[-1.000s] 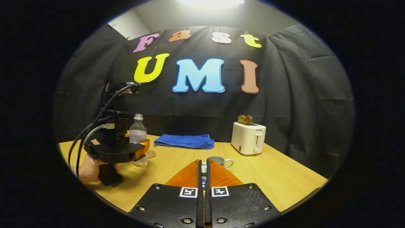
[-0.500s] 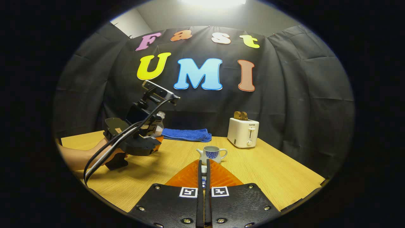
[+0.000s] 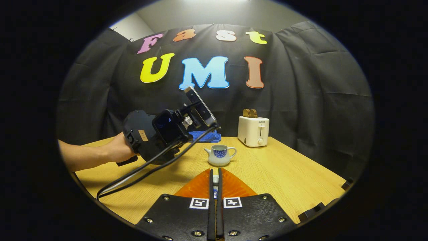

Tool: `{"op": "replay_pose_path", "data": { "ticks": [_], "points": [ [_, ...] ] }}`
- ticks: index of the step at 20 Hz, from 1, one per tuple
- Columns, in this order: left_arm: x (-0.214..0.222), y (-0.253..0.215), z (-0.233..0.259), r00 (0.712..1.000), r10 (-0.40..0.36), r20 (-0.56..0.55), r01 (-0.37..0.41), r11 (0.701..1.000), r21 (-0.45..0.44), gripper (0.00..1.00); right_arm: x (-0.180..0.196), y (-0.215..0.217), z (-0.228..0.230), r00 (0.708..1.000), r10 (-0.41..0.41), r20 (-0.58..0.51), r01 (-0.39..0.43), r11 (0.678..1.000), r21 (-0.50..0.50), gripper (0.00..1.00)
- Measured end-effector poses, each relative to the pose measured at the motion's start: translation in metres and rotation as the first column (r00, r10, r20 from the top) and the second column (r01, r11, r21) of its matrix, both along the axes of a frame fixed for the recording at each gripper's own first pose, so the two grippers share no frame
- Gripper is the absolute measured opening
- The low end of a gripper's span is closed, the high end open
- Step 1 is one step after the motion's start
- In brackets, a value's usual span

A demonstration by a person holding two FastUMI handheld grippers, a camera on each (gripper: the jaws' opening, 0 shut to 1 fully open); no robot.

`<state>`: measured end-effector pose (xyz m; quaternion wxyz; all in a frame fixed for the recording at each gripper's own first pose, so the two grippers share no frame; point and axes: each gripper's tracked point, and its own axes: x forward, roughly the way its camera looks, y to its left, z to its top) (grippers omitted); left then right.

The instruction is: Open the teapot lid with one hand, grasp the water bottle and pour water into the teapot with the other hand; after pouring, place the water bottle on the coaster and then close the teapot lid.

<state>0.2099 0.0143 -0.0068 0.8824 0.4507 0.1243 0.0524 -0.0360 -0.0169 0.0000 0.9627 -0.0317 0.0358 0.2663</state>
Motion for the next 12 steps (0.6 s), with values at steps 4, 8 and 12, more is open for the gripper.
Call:
{"op": "replay_pose_path", "data": {
  "ticks": [4,8,12],
  "points": [
    [0.008,-0.015,-0.006,0.998,-0.032,-0.053,0.038,0.993,0.115,0.86,-0.002,-0.001,-0.001,1.0,0.009,0.0,-0.009,1.0,-0.003,0.02],
    [0.014,-0.028,-0.006,0.995,-0.055,-0.082,0.073,0.97,0.231,0.86,-0.002,-0.004,-0.004,1.0,0.009,-0.004,-0.009,1.0,-0.006,0.02],
    [0.009,-0.037,-0.01,0.99,-0.072,-0.123,0.105,0.952,0.288,0.86,-0.003,-0.008,-0.004,1.0,0.002,-0.01,-0.002,1.0,0.001,0.02]
  ]
}}
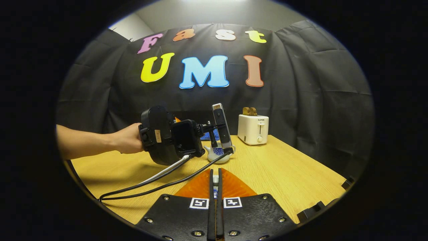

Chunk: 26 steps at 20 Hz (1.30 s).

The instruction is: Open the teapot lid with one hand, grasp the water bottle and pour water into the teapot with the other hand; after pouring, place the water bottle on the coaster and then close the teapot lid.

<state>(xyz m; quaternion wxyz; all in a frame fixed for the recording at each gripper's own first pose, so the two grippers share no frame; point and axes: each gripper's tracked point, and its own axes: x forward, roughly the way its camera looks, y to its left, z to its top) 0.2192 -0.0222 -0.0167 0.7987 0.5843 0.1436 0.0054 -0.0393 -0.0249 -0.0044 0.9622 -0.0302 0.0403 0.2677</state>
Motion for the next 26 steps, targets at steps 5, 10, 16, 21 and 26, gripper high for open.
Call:
{"op": "replay_pose_path", "data": {
  "ticks": [5,10,16,21,26],
  "points": [
    [0.004,-0.016,-0.006,0.999,-0.034,-0.025,0.038,0.986,0.165,0.86,-0.001,-0.002,0.002,1.0,-0.002,0.011,0.002,1.0,0.0,0.02],
    [0.003,-0.02,-0.005,0.998,-0.045,-0.05,0.056,0.964,0.262,0.86,0.0,-0.008,0.003,1.0,-0.014,0.017,0.014,1.0,0.005,0.01],
    [0.009,-0.024,0.001,0.994,-0.055,-0.092,0.086,0.919,0.386,0.86,0.001,-0.012,0.003,1.0,-0.019,0.019,0.019,1.0,0.007,0.01],
    [0.016,-0.025,0.015,0.992,-0.065,-0.113,0.113,0.859,0.499,0.86,0.002,-0.013,-0.001,1.0,-0.016,0.006,0.016,1.0,-0.002,0.02],
    [0.017,-0.03,0.022,0.987,-0.083,-0.14,0.149,0.803,0.577,0.86,0.002,-0.012,-0.003,1.0,-0.012,0.0,0.012,1.0,-0.005,0.01]
  ]
}}
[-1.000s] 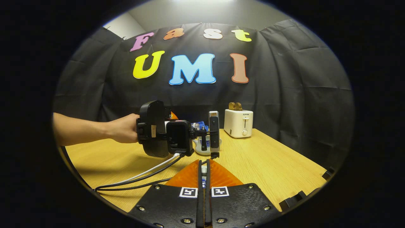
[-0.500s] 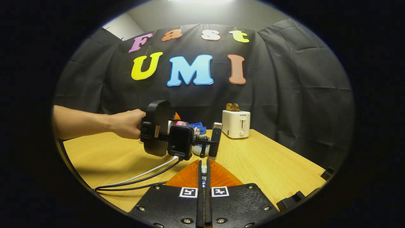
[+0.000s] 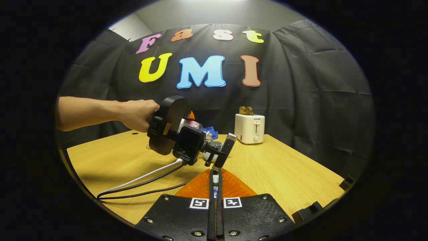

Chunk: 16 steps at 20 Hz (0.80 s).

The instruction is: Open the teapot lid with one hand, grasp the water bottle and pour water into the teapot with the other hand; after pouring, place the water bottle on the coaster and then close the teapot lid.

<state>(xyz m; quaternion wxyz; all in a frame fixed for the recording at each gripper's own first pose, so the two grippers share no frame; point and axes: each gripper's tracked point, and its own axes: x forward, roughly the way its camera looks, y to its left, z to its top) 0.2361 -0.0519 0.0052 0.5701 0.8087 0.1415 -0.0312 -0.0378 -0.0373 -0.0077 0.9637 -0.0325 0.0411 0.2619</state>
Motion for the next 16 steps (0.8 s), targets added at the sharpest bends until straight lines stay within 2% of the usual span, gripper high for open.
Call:
{"op": "replay_pose_path", "data": {
  "ticks": [16],
  "points": [
    [0.007,-0.004,0.015,0.998,-0.05,-0.028,0.054,0.98,0.19,0.86,0.002,0.0,-0.004,1.0,-0.002,-0.01,0.002,1.0,-0.018,0.01]
  ]
}}
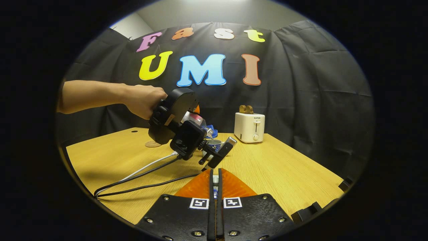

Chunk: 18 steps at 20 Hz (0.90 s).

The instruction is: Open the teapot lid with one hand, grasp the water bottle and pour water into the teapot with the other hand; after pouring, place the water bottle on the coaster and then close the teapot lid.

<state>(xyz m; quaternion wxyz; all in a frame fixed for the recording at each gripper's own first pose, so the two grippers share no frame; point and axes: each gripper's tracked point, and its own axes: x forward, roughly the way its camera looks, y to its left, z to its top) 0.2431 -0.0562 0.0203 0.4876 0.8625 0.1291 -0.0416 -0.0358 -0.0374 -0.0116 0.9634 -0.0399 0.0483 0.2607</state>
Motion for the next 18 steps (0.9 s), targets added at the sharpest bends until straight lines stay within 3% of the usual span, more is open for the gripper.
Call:
{"op": "replay_pose_path", "data": {
  "ticks": [18],
  "points": [
    [0.001,-0.014,0.011,0.998,-0.06,0.004,0.059,0.982,0.18,0.86,0.002,-0.003,-0.005,1.0,-0.009,-0.018,0.009,1.0,-0.005,0.01]
  ]
}}
